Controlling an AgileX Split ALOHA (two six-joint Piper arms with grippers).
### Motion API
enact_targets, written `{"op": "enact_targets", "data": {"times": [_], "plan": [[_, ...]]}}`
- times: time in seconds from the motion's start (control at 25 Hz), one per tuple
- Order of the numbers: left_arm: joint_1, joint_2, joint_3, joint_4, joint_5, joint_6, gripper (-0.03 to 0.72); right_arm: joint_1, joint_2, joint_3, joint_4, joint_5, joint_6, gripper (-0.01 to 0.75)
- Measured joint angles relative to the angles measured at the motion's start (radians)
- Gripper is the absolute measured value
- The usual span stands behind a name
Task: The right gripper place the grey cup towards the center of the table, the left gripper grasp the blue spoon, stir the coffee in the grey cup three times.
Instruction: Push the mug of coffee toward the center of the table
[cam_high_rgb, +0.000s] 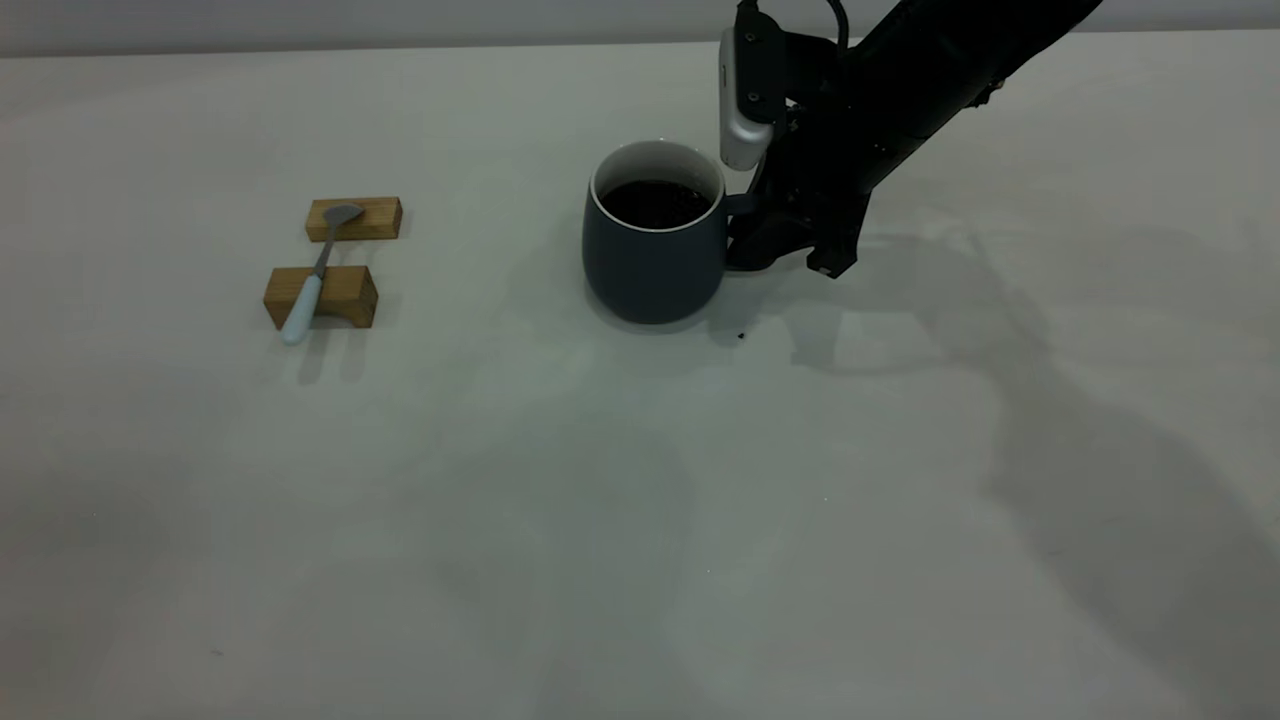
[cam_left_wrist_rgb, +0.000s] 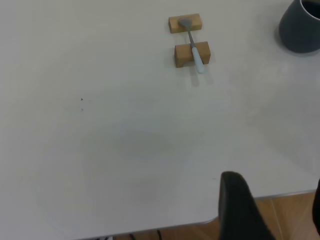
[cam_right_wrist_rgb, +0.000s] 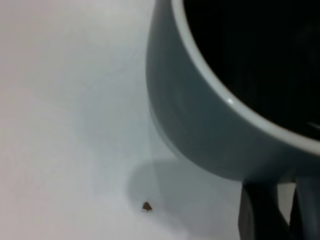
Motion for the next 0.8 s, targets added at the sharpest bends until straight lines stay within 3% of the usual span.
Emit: {"op": "enact_targets", "data": {"times": [0.2,0.52,0.8], "plan": [[0.0,0.0,0.0,0.0,0.0,0.0,0.436,0.0,0.01,0.0,0.003,0.014,0.006,0.26],[0.0,0.0,0.0,0.0,0.0,0.0,0.436,-0.001,0.014,0.0,0.002,0.016,0.05,0.311],[0.0,0.0,0.0,0.0,0.0,0.0,0.436,-0.047,0.014,0.0,-0.018,0.031,0.156,0.445]]}}
